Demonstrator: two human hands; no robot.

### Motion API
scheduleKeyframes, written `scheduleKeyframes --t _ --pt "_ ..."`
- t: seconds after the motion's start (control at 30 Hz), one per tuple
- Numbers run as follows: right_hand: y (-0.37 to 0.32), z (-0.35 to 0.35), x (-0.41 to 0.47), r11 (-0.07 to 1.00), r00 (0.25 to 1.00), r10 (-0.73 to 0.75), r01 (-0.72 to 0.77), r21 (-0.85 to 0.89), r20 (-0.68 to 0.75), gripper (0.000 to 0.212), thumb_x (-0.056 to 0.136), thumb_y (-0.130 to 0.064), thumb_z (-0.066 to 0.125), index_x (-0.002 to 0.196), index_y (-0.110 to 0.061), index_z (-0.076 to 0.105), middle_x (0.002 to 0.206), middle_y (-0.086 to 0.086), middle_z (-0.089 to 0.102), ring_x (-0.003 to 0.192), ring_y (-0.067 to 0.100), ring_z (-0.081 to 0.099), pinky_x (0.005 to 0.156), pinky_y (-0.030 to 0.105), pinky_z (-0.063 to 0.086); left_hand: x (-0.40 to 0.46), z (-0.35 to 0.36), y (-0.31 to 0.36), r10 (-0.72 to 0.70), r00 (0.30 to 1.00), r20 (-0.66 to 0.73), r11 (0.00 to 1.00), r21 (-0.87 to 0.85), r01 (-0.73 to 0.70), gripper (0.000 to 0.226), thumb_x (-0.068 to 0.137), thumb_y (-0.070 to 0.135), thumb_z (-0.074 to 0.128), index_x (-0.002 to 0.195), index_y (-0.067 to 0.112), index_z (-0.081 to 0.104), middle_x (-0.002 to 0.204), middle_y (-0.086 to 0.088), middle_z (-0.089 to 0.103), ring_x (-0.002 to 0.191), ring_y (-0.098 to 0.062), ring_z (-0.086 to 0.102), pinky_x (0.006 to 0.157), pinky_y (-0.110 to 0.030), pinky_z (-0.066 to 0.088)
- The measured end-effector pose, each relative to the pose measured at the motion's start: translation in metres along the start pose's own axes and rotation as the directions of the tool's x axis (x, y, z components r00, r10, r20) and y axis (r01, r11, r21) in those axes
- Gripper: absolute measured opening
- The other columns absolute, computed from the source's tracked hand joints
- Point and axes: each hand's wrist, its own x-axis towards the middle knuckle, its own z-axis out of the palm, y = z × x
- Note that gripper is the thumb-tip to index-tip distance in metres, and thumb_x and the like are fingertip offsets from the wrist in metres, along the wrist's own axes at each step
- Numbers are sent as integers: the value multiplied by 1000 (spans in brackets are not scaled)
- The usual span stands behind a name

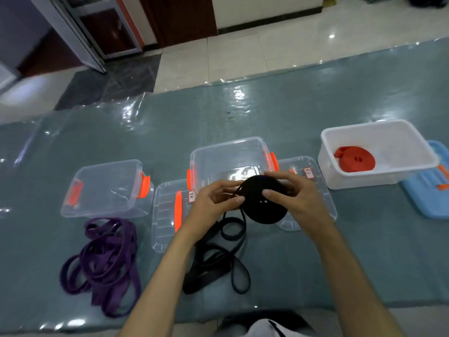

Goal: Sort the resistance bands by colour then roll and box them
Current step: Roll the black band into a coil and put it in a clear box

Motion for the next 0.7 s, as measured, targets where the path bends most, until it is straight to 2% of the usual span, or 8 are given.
scheduleKeyframes --t 0.1,0.17,0.23,0.37,0.43,0.53,0.6,0.7 --pt "11 1 0 997 995 47 -41 70 -88 36 79 5 85 107 -6 67 101 13 79 91 20 78 76 28 62 2 7 1 40 999 18 995 95 -41 45 90 15 84 131 29 71 117 -7 77 114 -26 74 100 -36 59" --pt "19 1 1 995 995 79 -75 67 -64 40 79 3 86 106 -3 58 104 23 75 96 33 77 83 45 64 5 12 3 53 998 -45 996 72 -49 42 87 14 86 124 28 71 115 -7 78 110 -24 75 96 -34 60" --pt "21 -1 2 987 992 126 -127 102 14 46 80 -2 87 112 -12 56 102 27 75 95 45 75 82 58 63 8 13 2 28 993 -115 999 46 -22 39 82 13 91 113 26 70 109 -8 80 104 -25 77 91 -32 61" --pt "22 -7 7 996 991 74 -78 32 112 59 81 -8 89 129 -35 68 102 18 77 96 32 78 80 41 66 7 16 -8 0 991 -136 1000 28 4 30 82 13 90 100 21 68 104 -11 81 98 -27 79 82 -29 62" --pt "26 -7 11 994 996 70 -74 74 60 52 81 -12 90 124 -33 72 106 9 79 101 27 77 83 37 65 7 14 -14 -36 993 -111 998 -45 32 24 88 16 86 108 23 74 112 -12 79 104 -30 78 85 -30 62" --pt "37 -2 15 993 997 71 -67 96 -40 49 76 -17 93 117 -32 72 106 1 80 100 22 78 83 37 66 8 7 -19 -78 995 -57 996 -56 75 40 93 24 81 132 28 73 121 -9 77 112 -30 76 93 -34 62" --pt "43 5 18 992 994 74 -64 108 -87 49 70 -26 95 112 -33 70 108 -1 80 101 21 78 82 36 65 12 4 -20 -43 993 -112 998 -54 37 38 91 25 83 127 27 75 118 -9 78 110 -29 77 93 -35 62" --pt "50 24 26 977 981 112 -80 200 -159 51 67 -30 96 109 -33 68 109 5 79 98 25 78 76 38 65 20 2 -20 22 949 -313 998 -54 -41 26 82 31 89 105 25 78 107 -9 81 103 -26 78 87 -30 63"
